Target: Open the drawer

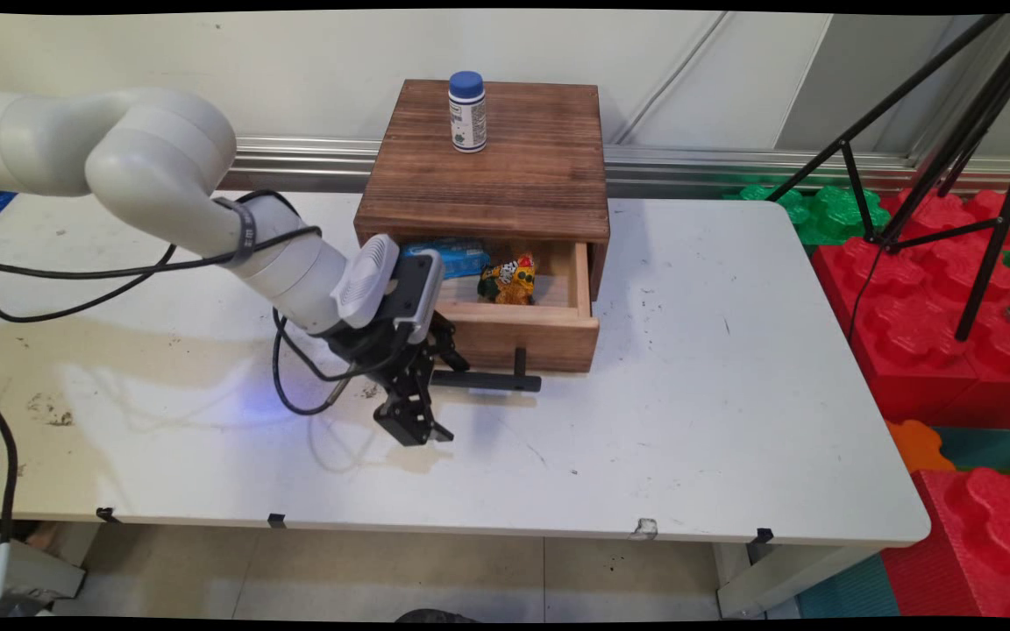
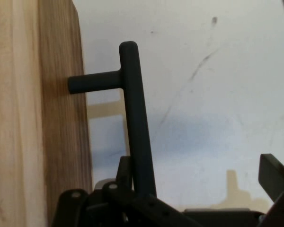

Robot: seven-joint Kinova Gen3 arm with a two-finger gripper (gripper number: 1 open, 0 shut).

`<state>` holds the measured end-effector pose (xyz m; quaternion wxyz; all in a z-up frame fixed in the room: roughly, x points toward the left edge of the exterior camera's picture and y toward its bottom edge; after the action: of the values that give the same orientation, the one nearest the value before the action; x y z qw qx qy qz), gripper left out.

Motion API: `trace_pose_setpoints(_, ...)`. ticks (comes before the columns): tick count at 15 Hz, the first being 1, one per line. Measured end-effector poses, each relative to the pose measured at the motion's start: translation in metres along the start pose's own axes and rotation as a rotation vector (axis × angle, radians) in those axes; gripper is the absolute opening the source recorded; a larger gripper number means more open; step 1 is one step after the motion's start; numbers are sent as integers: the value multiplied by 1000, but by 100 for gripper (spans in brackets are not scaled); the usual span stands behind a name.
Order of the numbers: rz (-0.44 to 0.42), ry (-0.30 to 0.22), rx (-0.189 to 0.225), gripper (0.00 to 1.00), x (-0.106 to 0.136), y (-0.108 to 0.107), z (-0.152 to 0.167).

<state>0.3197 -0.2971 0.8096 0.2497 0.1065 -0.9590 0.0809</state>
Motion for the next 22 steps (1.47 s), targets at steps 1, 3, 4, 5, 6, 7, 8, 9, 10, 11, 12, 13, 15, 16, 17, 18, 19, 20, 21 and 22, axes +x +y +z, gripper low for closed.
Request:
trace_pose_setpoints(1,1,1,-2,100,0,2,0)
trace_pose_setpoints(3,4,3,-9,100,1,10,0)
trace_pose_setpoints(4,6,4,-12,100,2,14,1)
trace_pose_setpoints(5,8,5,-15,100,2,18,1)
trace_pose_setpoints(6,9,6,-18,100,2,21,1)
trace_pose_setpoints(7,11,7,-21,100,2,24,1)
trace_pose_setpoints(8,13,8,-24,100,3,27,1)
trace_pose_setpoints(9,13,8,-25,100,3,29,1)
trace_pose_setpoints(10,15,9,-28,100,3,32,2)
trace_pose_setpoints(11,15,10,-30,100,3,34,2)
trace_pose_setpoints(12,16,10,-32,100,3,36,2)
trace_pose_setpoints(13,17,11,-34,100,4,38,2)
trace_pose_setpoints(15,19,13,-40,100,4,43,2)
trace_pose_setpoints(16,20,14,-43,100,5,46,2)
trace_pose_setpoints(17,22,16,-46,100,5,49,2)
trace_pose_setpoints(18,22,17,-49,100,6,52,2)
trace_pose_setpoints(19,22,18,-52,100,6,55,1)
trace_pose_setpoints(20,22,19,-54,100,7,58,1)
trace_pose_setpoints(21,21,19,-56,100,7,60,1)
trace_pose_setpoints(22,20,19,-58,100,7,63,1)
